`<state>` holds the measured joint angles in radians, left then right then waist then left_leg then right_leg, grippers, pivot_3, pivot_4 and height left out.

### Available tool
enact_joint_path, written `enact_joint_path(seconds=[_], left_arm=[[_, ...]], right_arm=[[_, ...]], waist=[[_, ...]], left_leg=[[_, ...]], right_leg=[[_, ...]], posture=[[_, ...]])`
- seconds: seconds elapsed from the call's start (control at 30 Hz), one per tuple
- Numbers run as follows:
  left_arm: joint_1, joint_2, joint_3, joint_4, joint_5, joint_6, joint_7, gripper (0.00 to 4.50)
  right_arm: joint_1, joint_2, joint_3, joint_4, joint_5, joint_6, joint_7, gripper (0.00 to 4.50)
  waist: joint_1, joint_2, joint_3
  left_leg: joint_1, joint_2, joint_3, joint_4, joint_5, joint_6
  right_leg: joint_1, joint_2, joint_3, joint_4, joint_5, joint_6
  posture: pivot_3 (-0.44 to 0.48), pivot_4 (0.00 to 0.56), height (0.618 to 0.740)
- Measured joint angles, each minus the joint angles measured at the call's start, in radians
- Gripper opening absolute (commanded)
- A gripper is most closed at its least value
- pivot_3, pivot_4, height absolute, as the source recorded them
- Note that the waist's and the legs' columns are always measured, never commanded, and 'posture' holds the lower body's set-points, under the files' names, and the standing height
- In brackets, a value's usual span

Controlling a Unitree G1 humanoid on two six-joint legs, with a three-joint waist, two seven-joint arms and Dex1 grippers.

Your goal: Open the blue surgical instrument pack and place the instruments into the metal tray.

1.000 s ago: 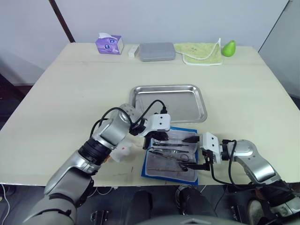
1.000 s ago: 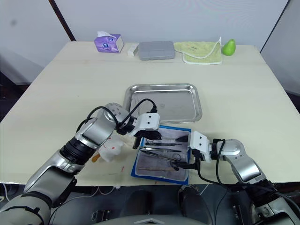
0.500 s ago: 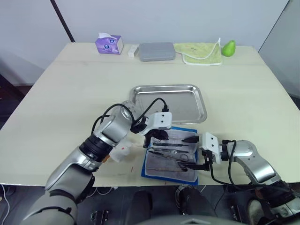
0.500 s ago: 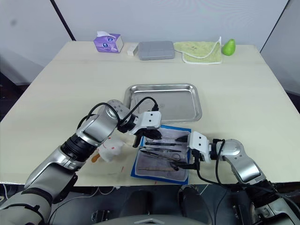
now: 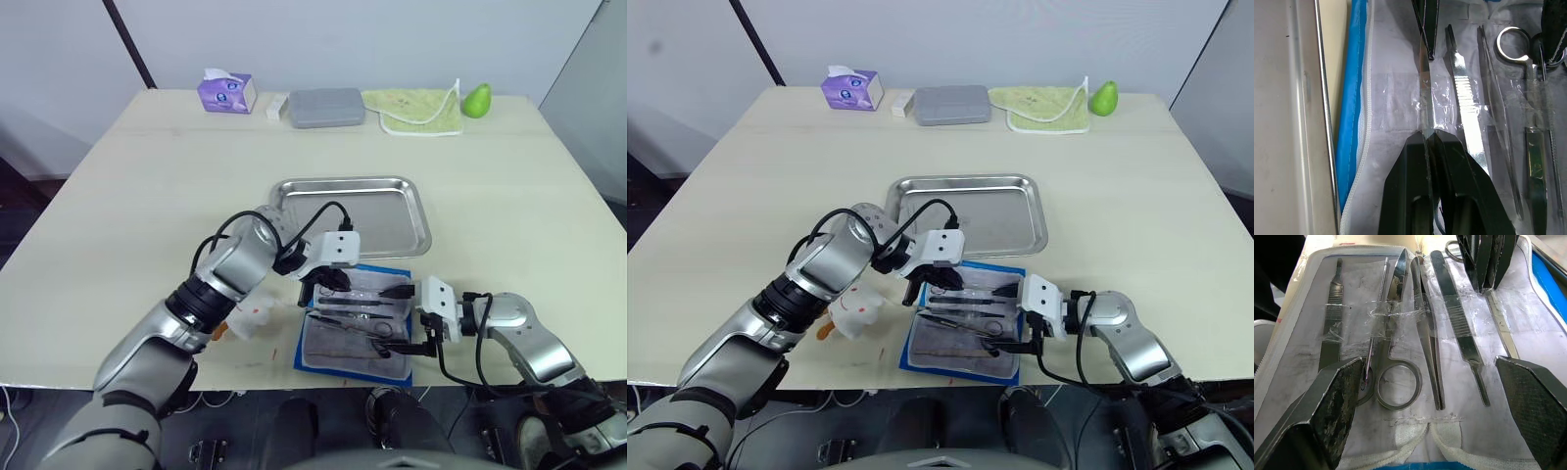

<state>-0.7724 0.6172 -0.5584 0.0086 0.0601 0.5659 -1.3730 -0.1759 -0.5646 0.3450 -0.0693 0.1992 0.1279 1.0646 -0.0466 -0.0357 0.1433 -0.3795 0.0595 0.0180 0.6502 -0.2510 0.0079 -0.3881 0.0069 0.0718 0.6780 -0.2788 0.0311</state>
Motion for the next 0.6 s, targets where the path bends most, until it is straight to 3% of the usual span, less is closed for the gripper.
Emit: enact_joint_path(seconds=[0.37, 0.6], left_arm=[[0.001, 0.111, 0.012, -0.032, -0.024, -0.017, -0.029, 0.03], [0.075, 0.247, 0.137, -0.041, -0.078, -0.117, -0.052, 0.03]], right_arm=[[-0.002, 0.001, 0.005, -0.001, 0.000, 0.001, -0.003, 4.50], [-0.007, 0.001, 0.010, 0.002, 0.000, 0.002, -0.002, 4.50]], waist=[[-0.001, 0.000, 0.000], [0.000, 0.000, 0.000]], left_leg=[[0.000, 0.002, 0.000, -0.001, 0.000, 0.000], [0.001, 0.004, 0.000, -0.001, 0.000, 0.000]], right_leg=[[0.000, 0.001, 0.000, 0.000, -0.001, -0.001], [0.000, 0.002, -0.001, 0.000, -0.001, -0.003]], posture=[[0.000, 0.150, 0.740], [0.000, 0.150, 0.740]])
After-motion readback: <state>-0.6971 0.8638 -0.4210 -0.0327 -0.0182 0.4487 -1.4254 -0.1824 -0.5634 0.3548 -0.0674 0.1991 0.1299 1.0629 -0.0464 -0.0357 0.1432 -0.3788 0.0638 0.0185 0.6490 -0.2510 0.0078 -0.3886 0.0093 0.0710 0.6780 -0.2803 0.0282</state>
